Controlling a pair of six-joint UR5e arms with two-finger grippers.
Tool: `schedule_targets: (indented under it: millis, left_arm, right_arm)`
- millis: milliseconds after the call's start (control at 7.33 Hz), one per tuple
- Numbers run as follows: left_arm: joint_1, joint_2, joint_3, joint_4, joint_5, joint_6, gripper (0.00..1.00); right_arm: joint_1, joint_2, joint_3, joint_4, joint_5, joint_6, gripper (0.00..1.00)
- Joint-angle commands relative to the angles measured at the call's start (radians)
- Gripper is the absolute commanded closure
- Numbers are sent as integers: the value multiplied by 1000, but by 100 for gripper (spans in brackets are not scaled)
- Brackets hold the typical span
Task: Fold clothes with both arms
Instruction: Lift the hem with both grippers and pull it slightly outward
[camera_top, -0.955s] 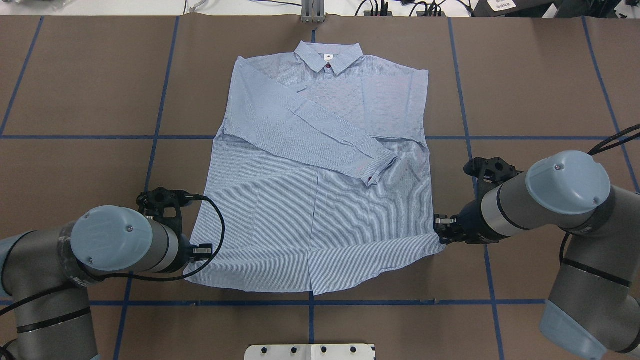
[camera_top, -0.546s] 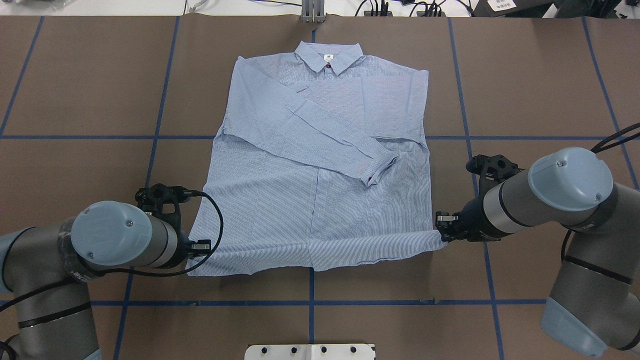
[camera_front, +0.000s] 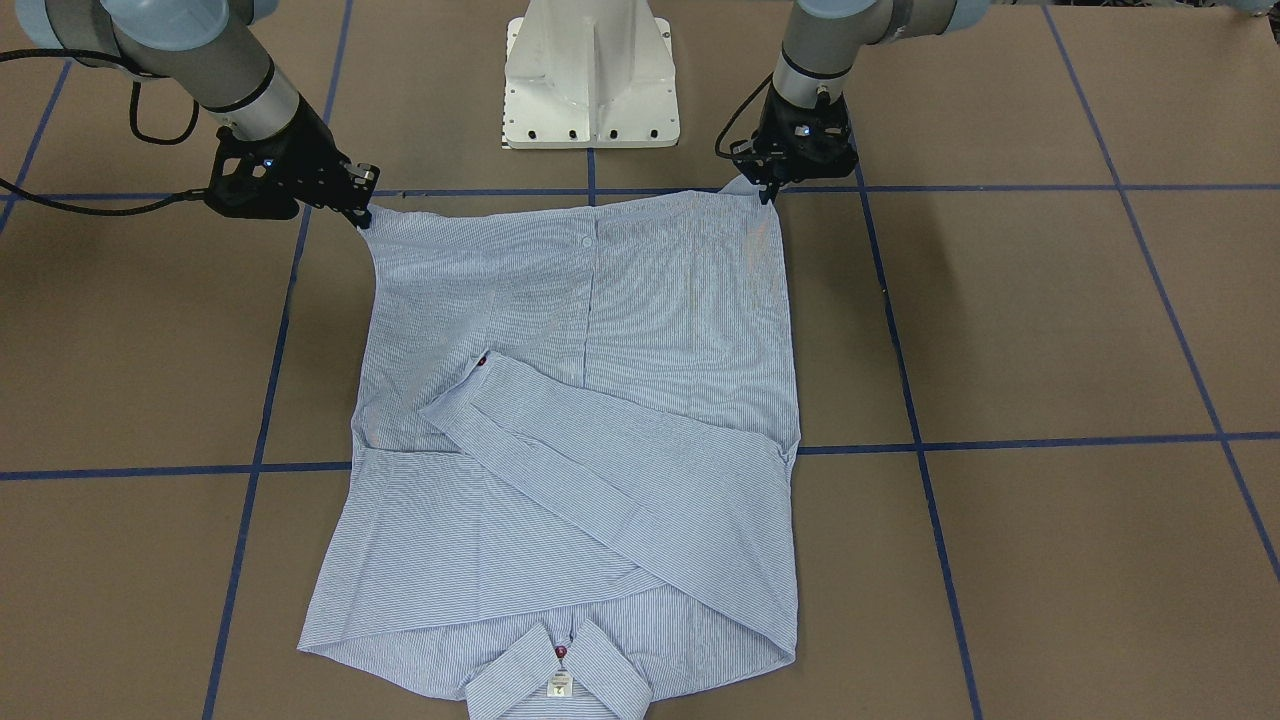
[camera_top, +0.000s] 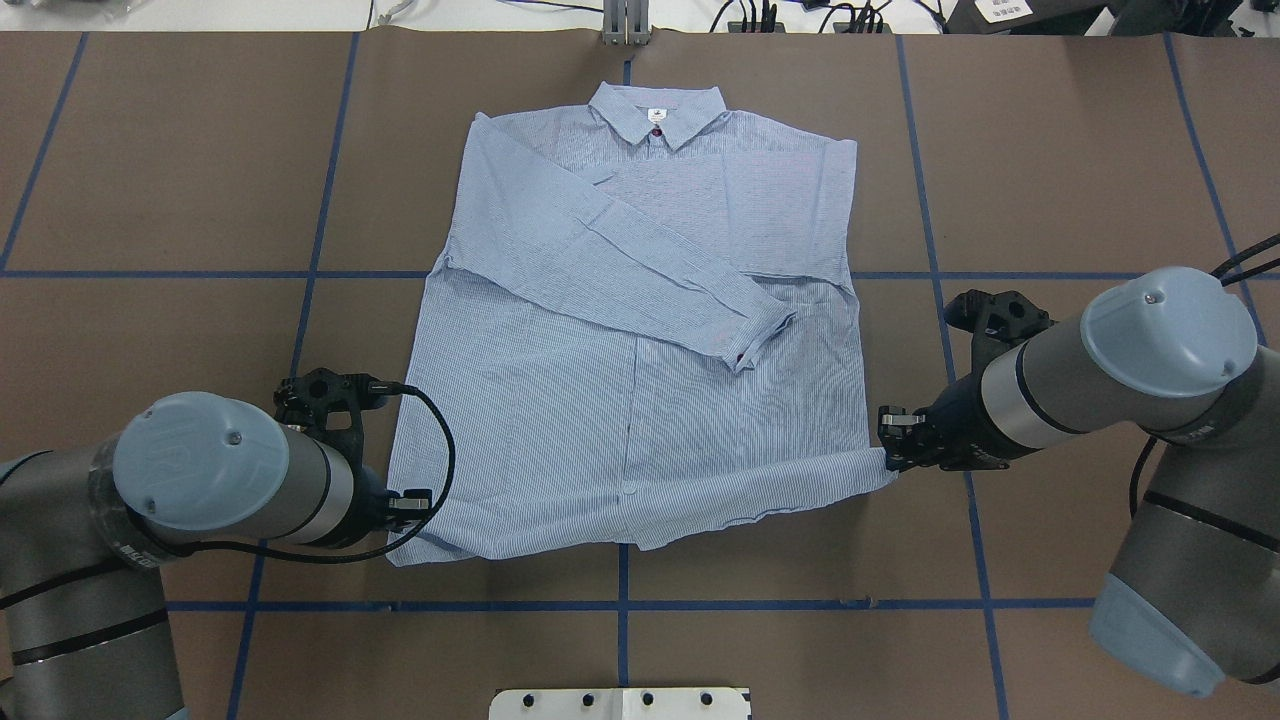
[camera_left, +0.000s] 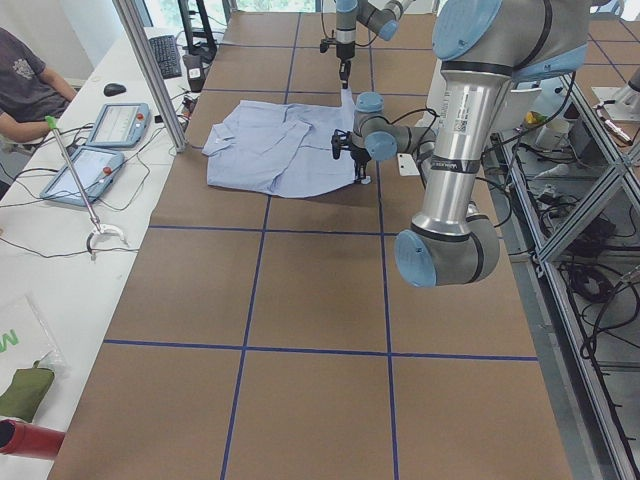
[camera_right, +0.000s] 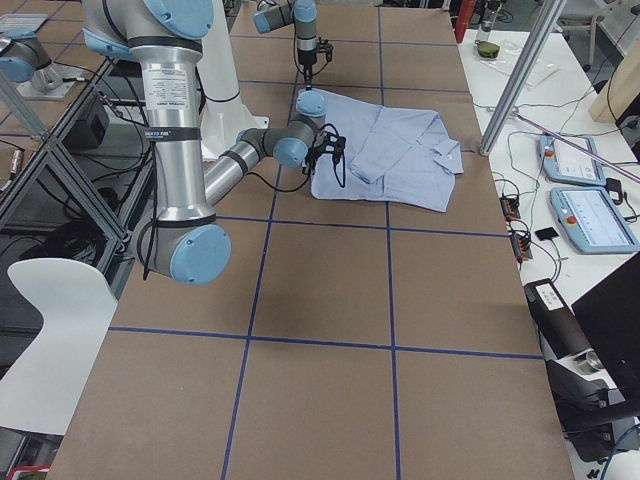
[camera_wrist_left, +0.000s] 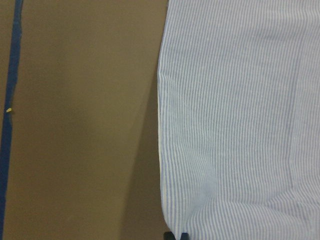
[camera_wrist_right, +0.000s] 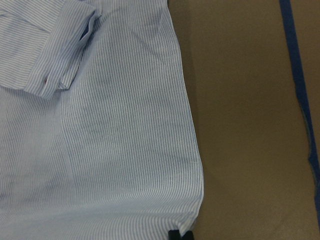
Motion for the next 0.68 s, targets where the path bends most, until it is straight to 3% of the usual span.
schedule_targets:
  millis: [0, 546]
  left_arm:
    - [-3, 8, -63, 22, -11, -8, 100]
    - [8, 8, -116, 82, -77, -27, 100]
  right_arm:
    - [6, -9, 35, 0, 35, 0, 100]
    - [7, -105, 164, 2, 117, 0, 100]
